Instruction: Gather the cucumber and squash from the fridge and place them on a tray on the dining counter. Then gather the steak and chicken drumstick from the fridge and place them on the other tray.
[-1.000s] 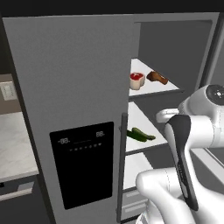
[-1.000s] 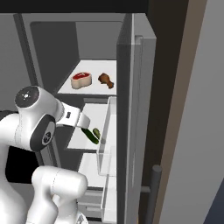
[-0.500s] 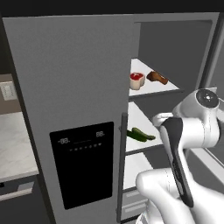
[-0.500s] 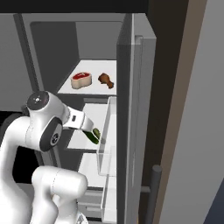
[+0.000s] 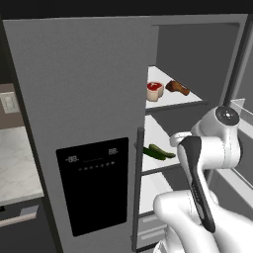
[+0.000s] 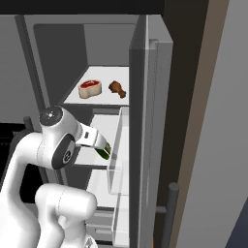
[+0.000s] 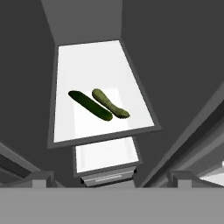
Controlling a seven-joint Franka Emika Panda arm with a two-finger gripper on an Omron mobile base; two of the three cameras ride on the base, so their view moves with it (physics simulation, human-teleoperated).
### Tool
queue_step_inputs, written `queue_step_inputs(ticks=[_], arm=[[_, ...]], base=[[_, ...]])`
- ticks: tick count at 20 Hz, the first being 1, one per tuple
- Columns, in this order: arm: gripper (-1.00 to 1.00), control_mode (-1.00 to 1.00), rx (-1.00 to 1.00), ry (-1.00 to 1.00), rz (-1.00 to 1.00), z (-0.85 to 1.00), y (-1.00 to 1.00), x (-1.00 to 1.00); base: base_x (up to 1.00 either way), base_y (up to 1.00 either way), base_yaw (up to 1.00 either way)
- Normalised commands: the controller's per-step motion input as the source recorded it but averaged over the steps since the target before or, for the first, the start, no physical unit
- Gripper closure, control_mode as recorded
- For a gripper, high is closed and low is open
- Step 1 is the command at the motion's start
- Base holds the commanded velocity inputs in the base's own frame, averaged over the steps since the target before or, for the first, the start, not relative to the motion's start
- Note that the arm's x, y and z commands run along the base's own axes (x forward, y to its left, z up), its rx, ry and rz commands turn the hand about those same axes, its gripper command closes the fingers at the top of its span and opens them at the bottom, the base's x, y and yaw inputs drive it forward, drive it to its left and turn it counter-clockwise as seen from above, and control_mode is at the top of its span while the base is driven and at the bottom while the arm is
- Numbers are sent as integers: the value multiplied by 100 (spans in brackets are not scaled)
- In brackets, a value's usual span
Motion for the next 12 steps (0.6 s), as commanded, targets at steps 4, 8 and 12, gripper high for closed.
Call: queue_step_inputs(ticks=[4, 8, 12], arm=[[-100, -100, 0, 4, 0, -19, 0, 21], [-100, -100, 0, 10, 2, -18, 0, 34], [-100, -100, 0, 8, 4, -24, 0, 36]], base=[[0, 0, 0], [0, 0, 0], [0, 0, 0]])
